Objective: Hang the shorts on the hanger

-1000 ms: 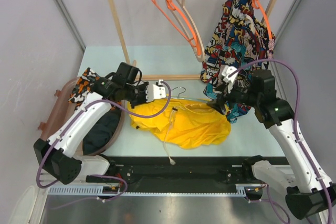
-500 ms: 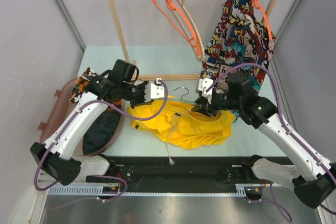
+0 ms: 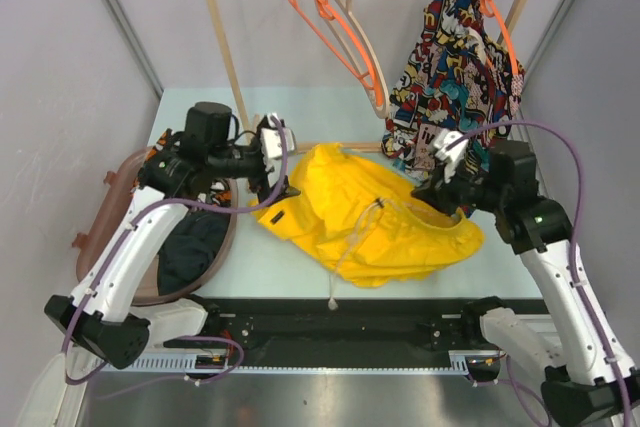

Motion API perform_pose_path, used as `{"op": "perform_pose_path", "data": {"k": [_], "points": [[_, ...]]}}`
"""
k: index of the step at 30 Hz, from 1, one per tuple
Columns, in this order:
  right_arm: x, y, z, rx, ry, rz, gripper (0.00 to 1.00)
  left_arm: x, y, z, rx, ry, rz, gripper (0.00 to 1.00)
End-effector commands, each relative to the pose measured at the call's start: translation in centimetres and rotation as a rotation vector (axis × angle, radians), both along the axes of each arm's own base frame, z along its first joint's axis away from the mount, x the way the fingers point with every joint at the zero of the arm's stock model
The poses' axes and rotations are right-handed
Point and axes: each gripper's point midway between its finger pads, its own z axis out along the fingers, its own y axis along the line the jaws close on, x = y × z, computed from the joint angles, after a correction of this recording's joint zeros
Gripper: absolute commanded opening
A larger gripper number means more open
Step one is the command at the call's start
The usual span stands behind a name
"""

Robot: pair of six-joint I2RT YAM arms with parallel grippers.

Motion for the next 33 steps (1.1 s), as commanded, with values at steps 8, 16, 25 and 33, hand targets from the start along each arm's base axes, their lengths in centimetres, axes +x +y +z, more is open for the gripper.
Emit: {"op": "perform_pose_path", "data": {"k": [8, 16, 25, 33], "points": [[4.8, -8.6, 3.7, 0.168, 0.081, -0.366, 0.0, 0.9, -1.0, 7.0, -0.301, -0.011, 0.071, 1.0], [9.6, -10.5, 12.5, 0.334, -0.111, -0.538, 0.0, 0.8, -0.8, 6.6, -0.311, -0.006, 0.094, 1.0], [15.6, -10.2, 17.3, 0.395, -0.202, -0.654, 0.0, 0.8, -0.8, 6.8, -0.321, -0.01, 0.099, 1.0], [19.3, -9.8, 23.7, 0.454, -0.375, -0.667, 0.0, 0.4, -0.6, 5.9, -0.318, -0.017, 0.098, 1.0]]}}
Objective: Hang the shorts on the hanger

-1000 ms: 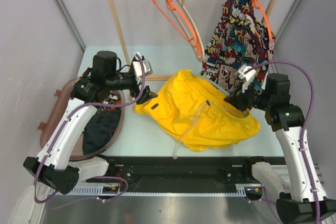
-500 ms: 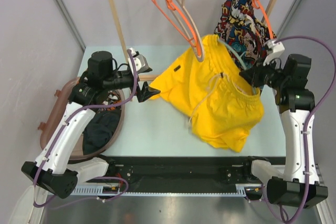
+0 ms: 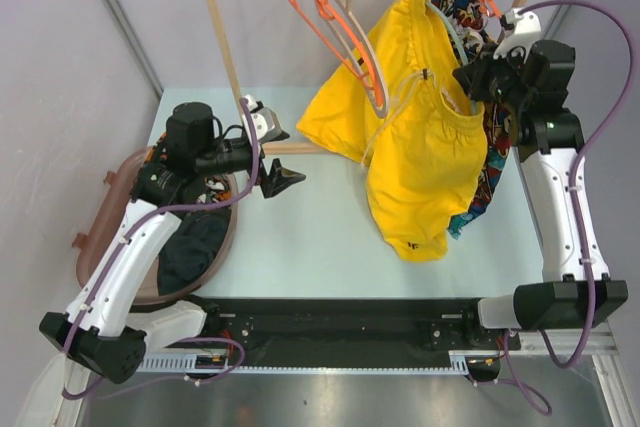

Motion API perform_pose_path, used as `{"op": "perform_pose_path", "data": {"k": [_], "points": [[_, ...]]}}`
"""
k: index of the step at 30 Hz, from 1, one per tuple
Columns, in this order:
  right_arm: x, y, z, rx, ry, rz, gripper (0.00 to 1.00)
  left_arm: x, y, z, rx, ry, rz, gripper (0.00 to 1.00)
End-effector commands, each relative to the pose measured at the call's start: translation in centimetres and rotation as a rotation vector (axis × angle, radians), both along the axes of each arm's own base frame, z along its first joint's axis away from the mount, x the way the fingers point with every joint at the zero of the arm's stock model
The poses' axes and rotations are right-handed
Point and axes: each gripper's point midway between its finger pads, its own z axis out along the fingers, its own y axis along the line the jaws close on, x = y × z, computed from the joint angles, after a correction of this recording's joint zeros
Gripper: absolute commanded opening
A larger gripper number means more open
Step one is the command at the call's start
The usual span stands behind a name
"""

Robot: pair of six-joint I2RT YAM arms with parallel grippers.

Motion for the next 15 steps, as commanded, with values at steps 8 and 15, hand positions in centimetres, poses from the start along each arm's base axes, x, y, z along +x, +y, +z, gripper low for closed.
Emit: {"op": "perform_pose_path", "data": {"k": [8, 15], "points": [[3.4, 0.5, 13.2, 0.05, -0.404, -0.07, 0.0, -1.1, 0.5, -0.3, -0.009, -0.031, -0.003, 1.0], [5.1, 0.6, 15.0, 0.063, -0.453, -0.087, 0.0, -1.3, 0.7, -0.9, 0.0, -0.032, 0.002, 1.0]]}}
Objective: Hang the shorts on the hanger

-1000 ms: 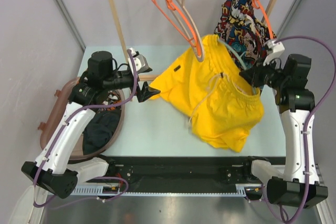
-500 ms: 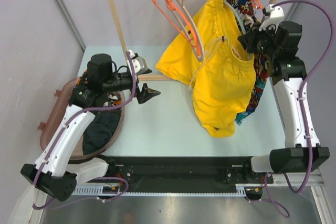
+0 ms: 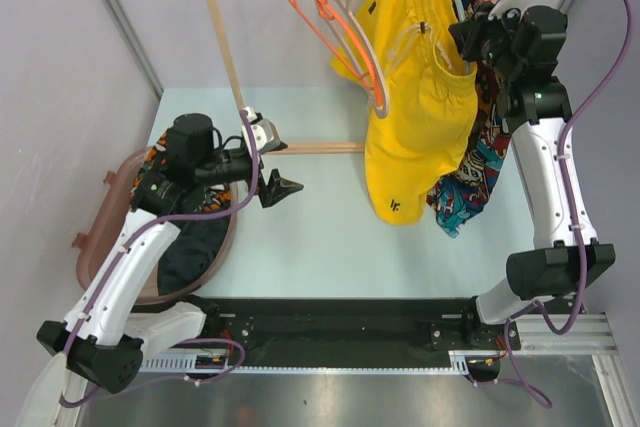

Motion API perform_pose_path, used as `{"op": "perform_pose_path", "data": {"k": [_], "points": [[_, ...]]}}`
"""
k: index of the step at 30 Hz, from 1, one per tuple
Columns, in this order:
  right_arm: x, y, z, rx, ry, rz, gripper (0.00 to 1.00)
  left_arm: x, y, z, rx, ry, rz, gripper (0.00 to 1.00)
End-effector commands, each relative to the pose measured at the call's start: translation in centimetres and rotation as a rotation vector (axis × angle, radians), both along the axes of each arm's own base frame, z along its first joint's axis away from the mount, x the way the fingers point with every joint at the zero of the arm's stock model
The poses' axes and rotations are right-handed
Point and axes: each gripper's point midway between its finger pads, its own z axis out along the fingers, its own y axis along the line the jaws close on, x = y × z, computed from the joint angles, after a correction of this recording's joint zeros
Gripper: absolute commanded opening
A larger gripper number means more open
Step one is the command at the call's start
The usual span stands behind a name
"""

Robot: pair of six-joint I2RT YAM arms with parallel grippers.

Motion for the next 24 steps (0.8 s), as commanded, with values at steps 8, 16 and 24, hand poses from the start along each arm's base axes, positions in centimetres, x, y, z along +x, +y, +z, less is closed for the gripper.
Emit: {"op": "perform_pose_path", "data": {"k": [8, 16, 24], "points": [[1.7, -0.4, 7.8, 0.049, -0.238, -0.039, 0.0, -0.3, 0.5, 0.1, 0.005, -0.047, 0.006, 1.0], [3.1, -0.6, 5.4, 0.019, -0.175, -0.061, 0.0, 0.2, 0.8, -0.6, 0.03, -0.027, 0.033, 1.0], [2.7, -2.1, 5.6, 0.02, -0.143, -0.08, 0.41, 2.2, 2.4, -1.1, -0.028, 0.145, 0.172, 1.0]]}}
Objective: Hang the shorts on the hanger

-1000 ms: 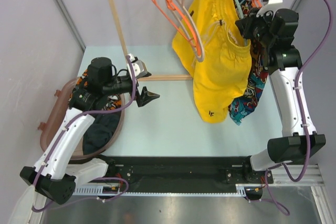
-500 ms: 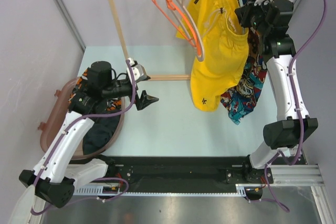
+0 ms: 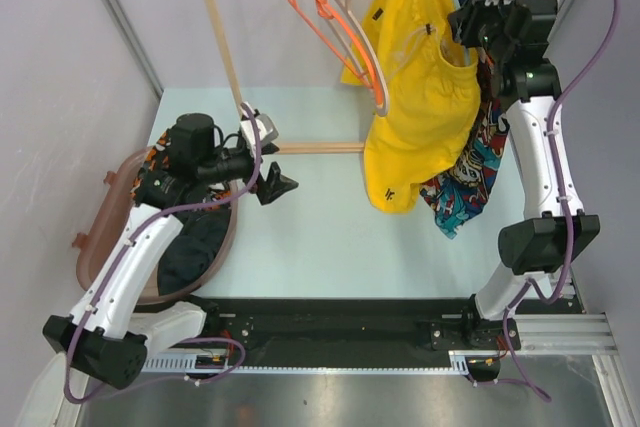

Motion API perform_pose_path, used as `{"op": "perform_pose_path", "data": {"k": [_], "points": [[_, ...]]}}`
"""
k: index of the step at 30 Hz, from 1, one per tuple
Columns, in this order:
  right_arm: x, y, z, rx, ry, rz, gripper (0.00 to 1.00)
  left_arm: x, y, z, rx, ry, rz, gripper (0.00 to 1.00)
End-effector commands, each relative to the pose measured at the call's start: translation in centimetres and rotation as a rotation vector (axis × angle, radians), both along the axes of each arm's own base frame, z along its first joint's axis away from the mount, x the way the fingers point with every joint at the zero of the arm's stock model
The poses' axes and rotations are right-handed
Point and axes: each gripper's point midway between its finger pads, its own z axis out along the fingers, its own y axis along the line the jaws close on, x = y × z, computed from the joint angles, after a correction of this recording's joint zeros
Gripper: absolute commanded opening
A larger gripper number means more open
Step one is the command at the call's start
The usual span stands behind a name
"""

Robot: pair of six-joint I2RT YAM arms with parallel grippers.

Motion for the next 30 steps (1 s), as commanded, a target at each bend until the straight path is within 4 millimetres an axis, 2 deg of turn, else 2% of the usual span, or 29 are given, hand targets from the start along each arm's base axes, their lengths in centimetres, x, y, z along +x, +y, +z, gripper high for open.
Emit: {"op": "perform_pose_path", "data": {"k": [1, 3, 4, 5, 7, 9, 10, 11, 12, 13, 16, 17, 18, 19, 20, 21, 22, 23, 24, 25, 26, 27, 28, 30], "points": [[-3.0, -1.1, 7.1, 0.016, -0.181, -0.013, 0.48, 1.3, 1.5, 1.1, -0.073, 0.082, 0.11, 1.0], [-3.9, -0.9, 7.4, 0.011, -0.19, 0.002, 0.54, 1.8, 2.5, 1.3, -0.106, 0.122, 0.156, 1.0], [-5.6, -0.8, 8.7, 0.01, -0.221, 0.008, 0.59, 2.0, 2.7, 1.4, -0.117, 0.136, 0.164, 1.0], [-5.9, -0.6, 8.2, 0.009, -0.212, 0.017, 0.62, 2.5, 3.3, 1.5, -0.133, 0.155, 0.195, 1.0], [-8.2, -0.1, 9.6, -0.003, -0.244, 0.04, 0.69, 2.8, 3.8, 1.8, -0.163, 0.184, 0.223, 1.0], [-9.6, 0.4, 9.5, -0.012, -0.241, 0.059, 0.77, 3.6, 4.7, 2.1, -0.176, 0.207, 0.278, 1.0], [-11.3, 0.8, 10.3, -0.023, -0.266, 0.079, 0.85, 3.8, 5.0, 2.2, -0.184, 0.227, 0.306, 1.0], [-12.1, 0.9, 10.4, -0.029, -0.268, 0.089, 0.89, 4.4, 5.8, 1.6, -0.168, 0.253, 0.358, 0.99], [-12.5, 1.2, 9.7, -0.034, -0.255, 0.099, 0.91, 4.8, 6.2, 2.2, -0.165, 0.249, 0.385, 1.0], [-14.5, 1.4, 10.6, -0.037, -0.282, 0.115, 0.94, 5.0, 6.7, 2.4, -0.155, 0.247, 0.407, 1.0], [-16.3, 1.9, 9.0, -0.081, -0.265, 0.148, 0.97, 5.3, 8.1, 2.4, -0.13, 0.275, 0.47, 1.0], [-18.0, 2.0, 9.3, -0.088, -0.277, 0.16, 0.98, 5.2, 8.4, 2.4, -0.125, 0.284, 0.482, 1.0], [-18.6, 2.1, 8.7, -0.093, -0.265, 0.174, 0.99, 5.2, 8.8, 2.7, -0.118, 0.27, 0.501, 1.0], [-18.8, 2.6, 6.5, -0.098, -0.207, 0.206, 1.0, 5.3, 9.4, 2.8, -0.11, 0.261, 0.531, 1.0], [-20.2, 2.6, 6.3, -0.109, -0.211, 0.218, 1.0, 5.3, 10.1, 2.6, -0.095, 0.259, 0.571, 1.0], [-20.6, 2.8, 5.3, -0.112, -0.188, 0.233, 1.0, 5.3, 10.6, 2.4, -0.08, 0.256, 0.592, 1.0], [-20.9, 3.1, 2.7, -0.118, -0.123, 0.263, 1.0, 5.2, 11.0, 2.2, -0.061, 0.25, 0.61, 1.0], [-21.2, 3.2, 1.3, -0.131, -0.092, 0.277, 1.0, 5.1, 11.5, 1.6, -0.039, 0.26, 0.635, 1.0], [-22.4, 3.2, 0.7, -0.135, -0.082, 0.286, 1.0, 5.1, 12.2, 0.8, -0.014, 0.267, 0.676, 1.0], [-22.5, 3.3, -2.2, -0.134, 0.005, 0.301, 1.0, 4.9, 12.6, 0.6, 0.0, 0.264, 0.693, 1.0], [-22.8, 3.4, -3.6, -0.149, 0.042, 0.313, 1.0, 4.6, 12.9, -0.4, 0.019, 0.283, 0.708, 1.0], [-23.5, 3.4, -4.5, -0.159, 0.07, 0.324, 1.0, 4.5, 13.5, -0.9, 0.039, 0.28, 0.735, 1.0], [-23.9, 3.4, -6.4, -0.166, 0.132, 0.336, 1.0, 4.2, 13.9, -0.7, 0.046, 0.254, 0.748, 1.0], [-24.4, 3.2, -9.1, -0.195, 0.195, 0.347, 1.0, 3.8, 14.4, -2.0, 0.07, 0.254, 0.768, 1.0]]}}
